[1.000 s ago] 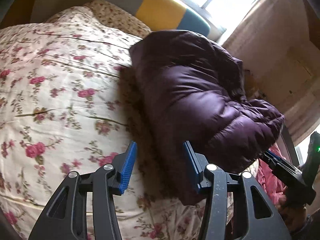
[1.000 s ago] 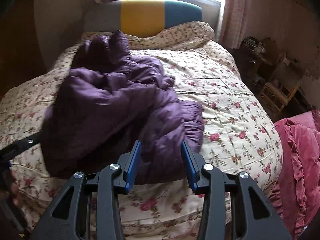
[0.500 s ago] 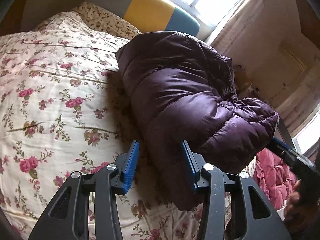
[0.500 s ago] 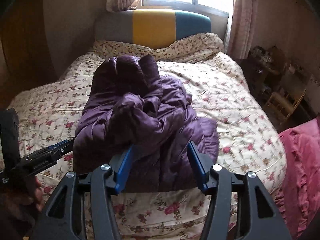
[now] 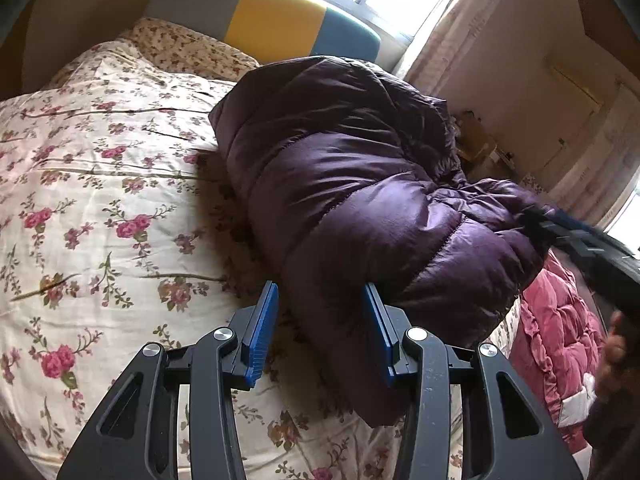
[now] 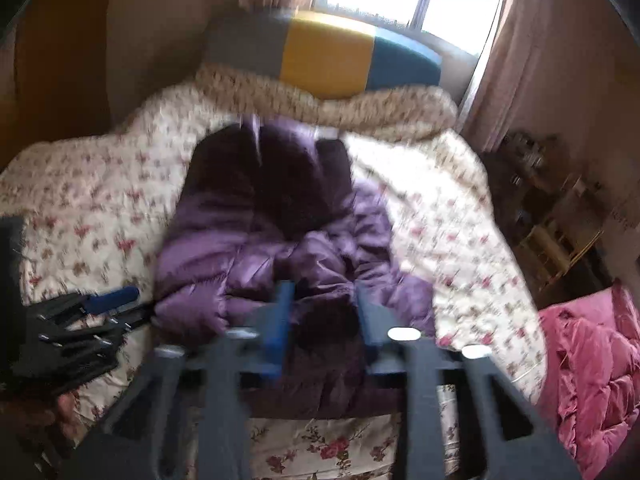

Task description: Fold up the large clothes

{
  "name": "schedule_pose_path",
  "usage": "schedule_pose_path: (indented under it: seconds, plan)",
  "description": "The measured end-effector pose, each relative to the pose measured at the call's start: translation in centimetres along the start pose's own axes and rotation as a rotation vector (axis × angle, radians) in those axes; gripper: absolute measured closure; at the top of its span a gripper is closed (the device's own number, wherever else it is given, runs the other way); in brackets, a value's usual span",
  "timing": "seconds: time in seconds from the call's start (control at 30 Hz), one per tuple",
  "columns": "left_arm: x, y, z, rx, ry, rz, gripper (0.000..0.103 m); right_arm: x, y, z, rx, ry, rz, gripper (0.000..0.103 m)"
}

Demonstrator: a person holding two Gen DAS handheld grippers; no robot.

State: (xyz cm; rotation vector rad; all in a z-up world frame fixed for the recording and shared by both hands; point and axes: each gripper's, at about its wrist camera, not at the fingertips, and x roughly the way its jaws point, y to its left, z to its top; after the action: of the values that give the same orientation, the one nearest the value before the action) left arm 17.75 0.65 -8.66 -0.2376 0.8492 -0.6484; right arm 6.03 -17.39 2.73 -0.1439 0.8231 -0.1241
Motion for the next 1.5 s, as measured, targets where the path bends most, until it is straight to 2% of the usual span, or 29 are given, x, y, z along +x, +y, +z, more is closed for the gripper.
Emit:
schedule_pose_path:
  seconds: [0.03,0.13,0.37,0.57,0.83,1.03,1.37,1.5]
  plan:
    - [0.0,0.0,0.0,0.005,0.002,-0.004,0.060,0.7,0.0,-0.2,-0.009,0.020,0.003,0.090]
    - [0.1,-0.1,0.2,0.018,0.009,-0.019,0.060,2.4,0.1,-1.6,-0.031,0.076,-0.007,0.095]
    - [0.0,-0.4,0.9,-0.002,0.001,-0.061,0.060,4.6,-1.0,-4.4,-0.003,0.151,-0.031,0.095]
    - [1.3,-2.2,1.5,0.035,0.022,-0.046,0.060,6.0,-1.9,-6.4,0.027,0.182,-0.038,0.095]
    - [4.1,-3.9,1.7,0.094,0.073,-0.006,0.060,7.7,-2.8,-7.9,0.076,0.187,-0.030,0.096]
    - [6.9,-3.4,1.3,0.076,0.105,0.005,0.060,8.9,-3.1,-8.3,0.099,0.171,-0.032,0.096]
    - [4.8,-3.0,1.7,0.041,0.065,0.003,0.060,5.9,-2.3,-6.7,0.087,0.133,-0.065,0.090]
    - [3.8,-2.7,2.2,0.027,0.044,0.010,0.060,4.1,-2.2,-6.0,0.074,0.099,-0.077,0.080]
